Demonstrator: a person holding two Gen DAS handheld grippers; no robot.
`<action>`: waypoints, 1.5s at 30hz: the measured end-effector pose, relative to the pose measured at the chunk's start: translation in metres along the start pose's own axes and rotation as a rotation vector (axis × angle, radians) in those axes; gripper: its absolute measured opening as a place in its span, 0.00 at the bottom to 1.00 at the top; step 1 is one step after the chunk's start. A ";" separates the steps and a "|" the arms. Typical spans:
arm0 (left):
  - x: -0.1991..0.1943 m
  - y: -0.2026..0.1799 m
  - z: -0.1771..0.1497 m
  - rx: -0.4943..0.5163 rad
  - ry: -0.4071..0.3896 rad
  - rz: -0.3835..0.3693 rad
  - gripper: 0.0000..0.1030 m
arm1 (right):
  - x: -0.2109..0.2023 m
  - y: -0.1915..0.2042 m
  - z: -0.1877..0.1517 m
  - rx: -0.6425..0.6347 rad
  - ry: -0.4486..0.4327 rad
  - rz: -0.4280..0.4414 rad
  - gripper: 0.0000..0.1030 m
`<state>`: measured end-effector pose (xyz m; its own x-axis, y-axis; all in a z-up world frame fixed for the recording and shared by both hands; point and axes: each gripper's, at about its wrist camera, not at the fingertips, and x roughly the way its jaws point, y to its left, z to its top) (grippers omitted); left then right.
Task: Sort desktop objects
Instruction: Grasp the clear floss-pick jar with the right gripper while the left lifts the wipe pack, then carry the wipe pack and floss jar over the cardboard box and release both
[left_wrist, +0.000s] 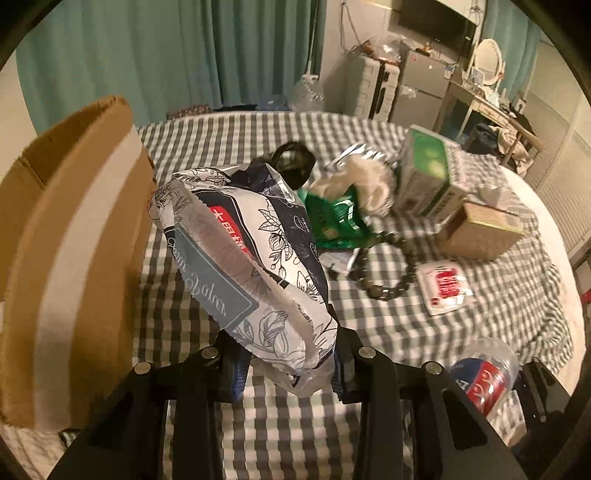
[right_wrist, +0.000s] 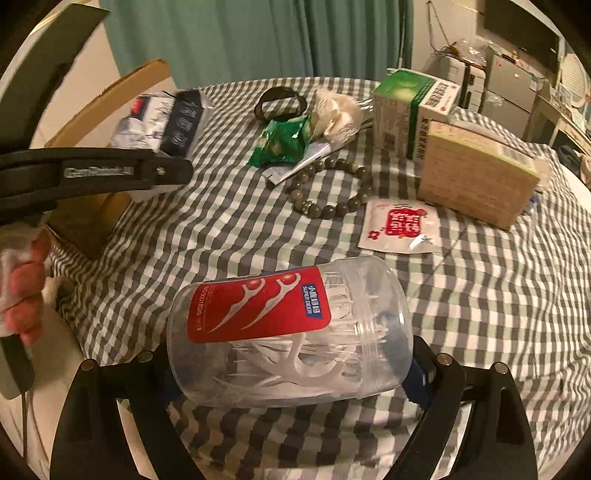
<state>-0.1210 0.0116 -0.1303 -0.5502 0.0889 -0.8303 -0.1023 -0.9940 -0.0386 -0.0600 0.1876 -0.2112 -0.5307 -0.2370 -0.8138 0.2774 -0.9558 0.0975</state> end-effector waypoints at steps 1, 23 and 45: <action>-0.006 0.001 -0.001 0.003 -0.008 -0.004 0.34 | -0.004 -0.001 -0.001 0.005 -0.003 0.000 0.88; -0.120 -0.027 0.035 0.142 -0.075 -0.044 0.34 | -0.147 0.010 0.043 0.136 -0.213 -0.125 0.88; -0.189 0.105 0.076 0.119 -0.044 0.045 0.34 | -0.172 0.129 0.137 -0.015 -0.244 -0.032 0.88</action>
<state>-0.0905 -0.1046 0.0645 -0.5924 0.0494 -0.8042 -0.1725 -0.9827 0.0667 -0.0424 0.0816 0.0199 -0.7165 -0.2430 -0.6539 0.2682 -0.9613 0.0634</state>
